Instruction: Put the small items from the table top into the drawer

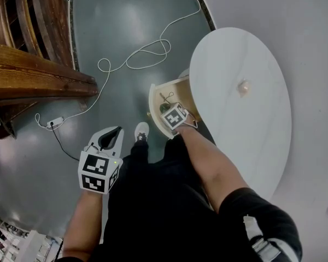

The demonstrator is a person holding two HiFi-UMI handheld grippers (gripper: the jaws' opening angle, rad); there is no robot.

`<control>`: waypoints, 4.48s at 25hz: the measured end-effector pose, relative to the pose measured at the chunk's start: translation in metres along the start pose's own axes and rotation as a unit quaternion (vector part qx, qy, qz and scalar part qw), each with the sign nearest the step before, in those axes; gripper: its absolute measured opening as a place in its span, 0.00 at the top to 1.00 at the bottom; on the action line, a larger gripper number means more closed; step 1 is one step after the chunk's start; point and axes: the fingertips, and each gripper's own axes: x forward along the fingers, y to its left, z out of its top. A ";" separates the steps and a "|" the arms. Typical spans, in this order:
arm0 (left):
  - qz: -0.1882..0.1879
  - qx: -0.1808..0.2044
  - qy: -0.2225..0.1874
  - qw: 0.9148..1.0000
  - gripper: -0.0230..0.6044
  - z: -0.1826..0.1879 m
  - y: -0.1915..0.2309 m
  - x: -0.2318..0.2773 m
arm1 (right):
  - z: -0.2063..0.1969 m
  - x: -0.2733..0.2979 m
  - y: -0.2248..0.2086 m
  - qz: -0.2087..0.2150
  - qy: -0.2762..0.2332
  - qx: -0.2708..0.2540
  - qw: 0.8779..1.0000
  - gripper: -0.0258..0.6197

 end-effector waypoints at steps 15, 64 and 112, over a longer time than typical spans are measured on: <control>-0.041 0.037 -0.018 0.998 0.94 0.027 -0.015 0.007 | 0.014 -0.066 0.021 0.008 -0.070 0.096 0.993 0.92; -0.184 0.219 -0.049 0.957 0.94 0.153 -0.204 0.088 | -0.091 -0.371 -0.125 -0.210 -0.308 0.249 0.894 0.92; -0.107 0.165 -0.045 0.979 0.94 0.144 -0.122 0.067 | -0.065 -0.314 -0.220 -0.207 -0.281 0.328 0.878 0.73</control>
